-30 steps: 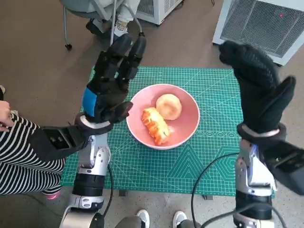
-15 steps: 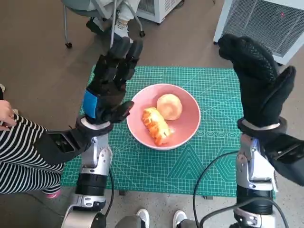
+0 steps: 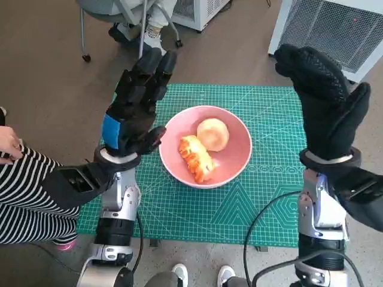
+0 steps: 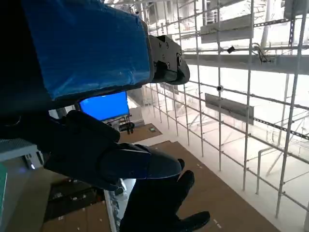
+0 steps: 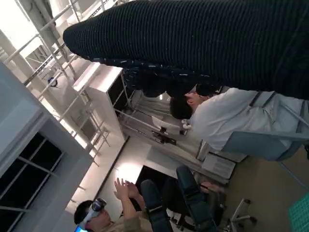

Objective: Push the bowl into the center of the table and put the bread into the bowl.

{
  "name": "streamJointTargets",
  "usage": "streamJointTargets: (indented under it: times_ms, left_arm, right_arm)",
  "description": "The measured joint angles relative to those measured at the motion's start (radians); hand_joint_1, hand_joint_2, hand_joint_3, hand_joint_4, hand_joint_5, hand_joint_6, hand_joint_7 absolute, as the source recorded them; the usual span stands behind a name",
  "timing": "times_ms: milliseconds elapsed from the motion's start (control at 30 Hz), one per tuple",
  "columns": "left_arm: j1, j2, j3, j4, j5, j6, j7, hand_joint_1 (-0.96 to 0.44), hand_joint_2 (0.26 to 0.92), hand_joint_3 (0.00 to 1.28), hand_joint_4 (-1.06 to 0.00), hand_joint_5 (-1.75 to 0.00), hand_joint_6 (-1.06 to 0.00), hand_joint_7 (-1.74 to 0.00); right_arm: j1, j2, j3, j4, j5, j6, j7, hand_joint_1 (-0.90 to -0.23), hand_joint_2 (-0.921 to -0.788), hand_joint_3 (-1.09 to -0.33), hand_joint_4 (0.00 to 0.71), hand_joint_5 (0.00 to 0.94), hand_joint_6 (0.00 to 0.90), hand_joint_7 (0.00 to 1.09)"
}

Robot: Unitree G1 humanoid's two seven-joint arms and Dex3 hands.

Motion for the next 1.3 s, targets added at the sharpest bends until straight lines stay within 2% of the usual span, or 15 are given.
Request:
streamJointTargets:
  times_ms: [300,1300]
  left_arm:
    - [0.0,0.0,0.0,0.0,-0.001,0.017,-0.014,-0.65,0.921,0.28,-0.2,-0.01,-0.22,-0.25]
    - [-0.005,0.016,0.0,-0.023,-0.003,0.064,-0.028,-0.62,0.921,0.29,-0.24,-0.02,-0.25,-0.28]
  right_arm:
    - [0.003,-0.001,-0.002,-0.006,0.011,0.006,0.0,-0.674,-0.921,-0.656,0.151,0.002,0.103,0.42]
    - [0.028,0.001,-0.003,-0.022,0.012,0.007,-0.001,-0.673,-0.921,-0.651,0.15,0.001,0.12,0.41]
